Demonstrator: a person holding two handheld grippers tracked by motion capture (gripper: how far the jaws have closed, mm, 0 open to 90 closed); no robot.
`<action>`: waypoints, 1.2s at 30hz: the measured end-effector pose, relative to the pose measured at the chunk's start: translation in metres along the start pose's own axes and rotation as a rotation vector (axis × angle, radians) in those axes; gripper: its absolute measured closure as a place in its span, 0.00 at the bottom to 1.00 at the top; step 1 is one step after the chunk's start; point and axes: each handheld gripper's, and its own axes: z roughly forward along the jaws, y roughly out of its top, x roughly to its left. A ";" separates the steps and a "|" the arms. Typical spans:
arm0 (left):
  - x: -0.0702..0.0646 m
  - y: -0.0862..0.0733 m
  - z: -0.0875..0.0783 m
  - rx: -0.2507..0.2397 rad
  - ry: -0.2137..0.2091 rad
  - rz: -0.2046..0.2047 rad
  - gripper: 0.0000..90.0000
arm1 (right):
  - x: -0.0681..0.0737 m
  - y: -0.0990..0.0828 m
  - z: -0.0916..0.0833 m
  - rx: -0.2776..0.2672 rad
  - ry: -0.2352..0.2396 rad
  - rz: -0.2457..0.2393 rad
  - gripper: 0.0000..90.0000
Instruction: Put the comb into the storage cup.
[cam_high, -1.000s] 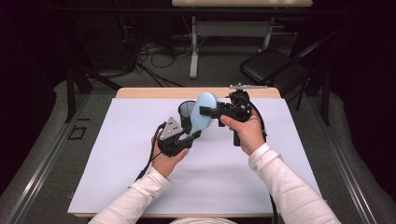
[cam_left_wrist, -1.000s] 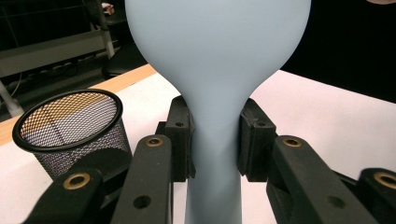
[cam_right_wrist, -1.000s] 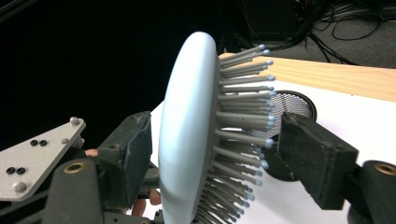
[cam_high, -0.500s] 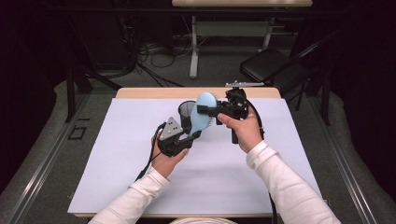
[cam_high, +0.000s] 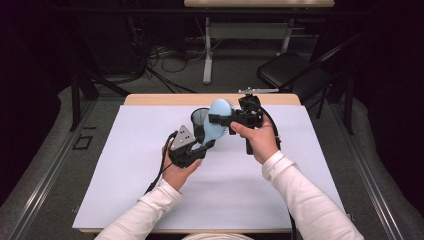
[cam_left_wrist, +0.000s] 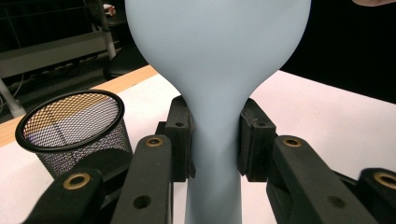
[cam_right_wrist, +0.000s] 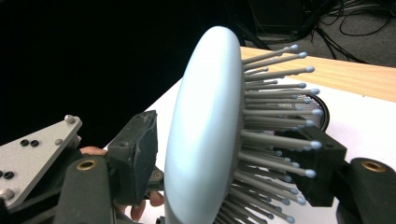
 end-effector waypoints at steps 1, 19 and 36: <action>0.000 0.000 0.000 0.000 -0.001 0.000 0.77 | 0.000 0.000 0.000 -0.003 -0.004 -0.003 0.35; 0.001 -0.001 0.001 0.009 0.000 -0.001 0.77 | 0.000 -0.003 0.006 0.012 0.012 0.060 0.40; 0.001 -0.004 0.003 0.016 0.004 -0.009 0.77 | -0.003 -0.005 0.008 0.013 -0.014 0.050 0.48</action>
